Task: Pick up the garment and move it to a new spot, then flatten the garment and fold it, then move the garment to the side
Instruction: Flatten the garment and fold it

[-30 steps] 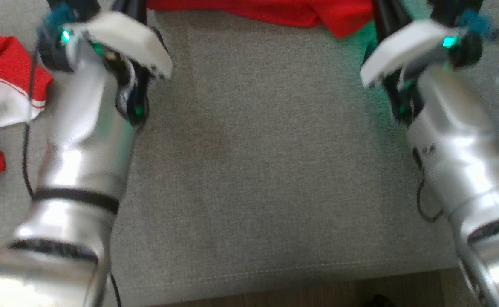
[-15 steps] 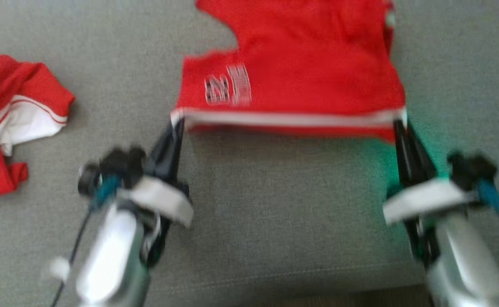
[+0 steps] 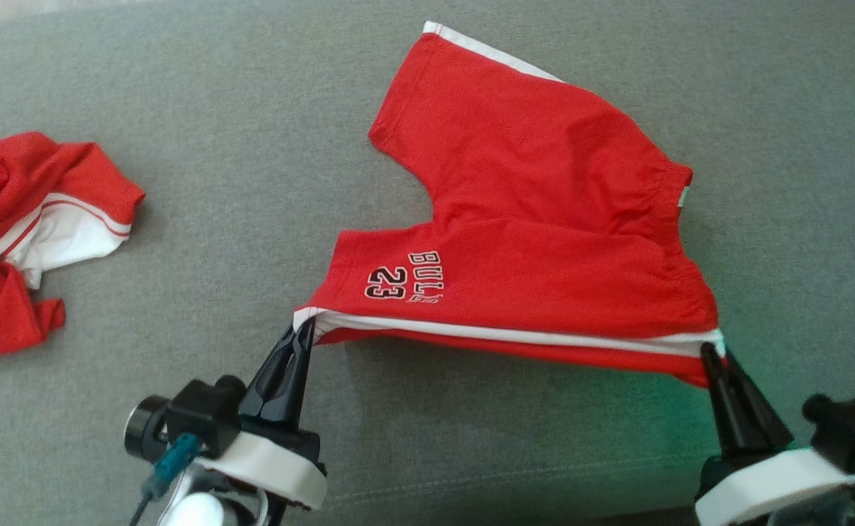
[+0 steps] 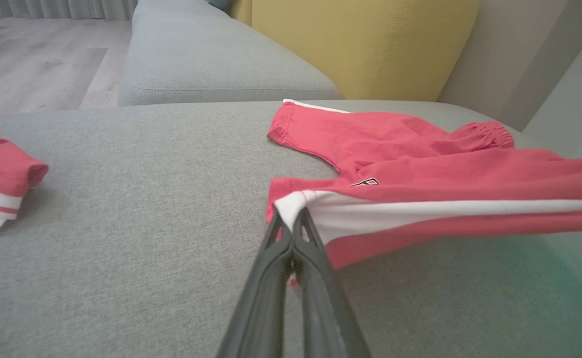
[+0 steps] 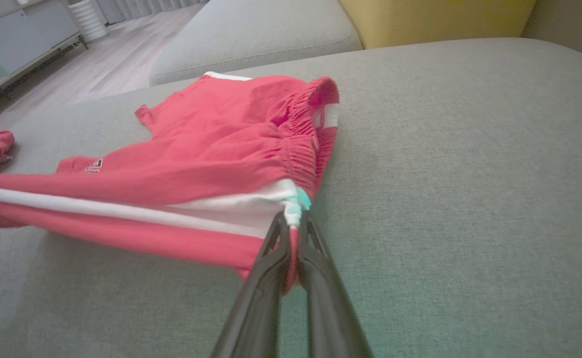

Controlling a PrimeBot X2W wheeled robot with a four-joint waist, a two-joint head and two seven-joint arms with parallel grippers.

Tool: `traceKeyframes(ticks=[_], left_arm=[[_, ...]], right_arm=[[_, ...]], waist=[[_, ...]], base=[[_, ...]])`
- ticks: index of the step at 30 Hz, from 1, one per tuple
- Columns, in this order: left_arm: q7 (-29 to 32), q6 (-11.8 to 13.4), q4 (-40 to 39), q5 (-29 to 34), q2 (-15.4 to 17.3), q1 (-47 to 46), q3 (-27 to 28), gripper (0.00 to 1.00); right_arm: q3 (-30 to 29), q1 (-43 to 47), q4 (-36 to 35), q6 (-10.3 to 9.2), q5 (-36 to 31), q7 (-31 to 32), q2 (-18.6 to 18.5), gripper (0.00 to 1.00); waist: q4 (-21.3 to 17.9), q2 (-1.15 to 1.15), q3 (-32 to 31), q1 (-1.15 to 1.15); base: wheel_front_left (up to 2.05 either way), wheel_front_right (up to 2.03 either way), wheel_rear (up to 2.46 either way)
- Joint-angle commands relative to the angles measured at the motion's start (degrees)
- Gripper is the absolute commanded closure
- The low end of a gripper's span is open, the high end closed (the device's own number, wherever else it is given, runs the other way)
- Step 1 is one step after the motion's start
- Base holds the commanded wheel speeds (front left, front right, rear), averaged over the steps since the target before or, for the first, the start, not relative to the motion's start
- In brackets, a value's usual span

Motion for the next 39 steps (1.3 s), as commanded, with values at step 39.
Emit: traceKeyframes(ticks=[39], left_arm=[[10.63,-6.05,44.12,-20.7,12.36,-70.66,-20.47,1.0]], right_arm=[[10.43,-44.85,27.52,0.22,24.72,0.19,-0.53,1.0]], waist=[[-14.48,0.0,17.71,0.01]], base=[[0.0,0.0,0.0]])
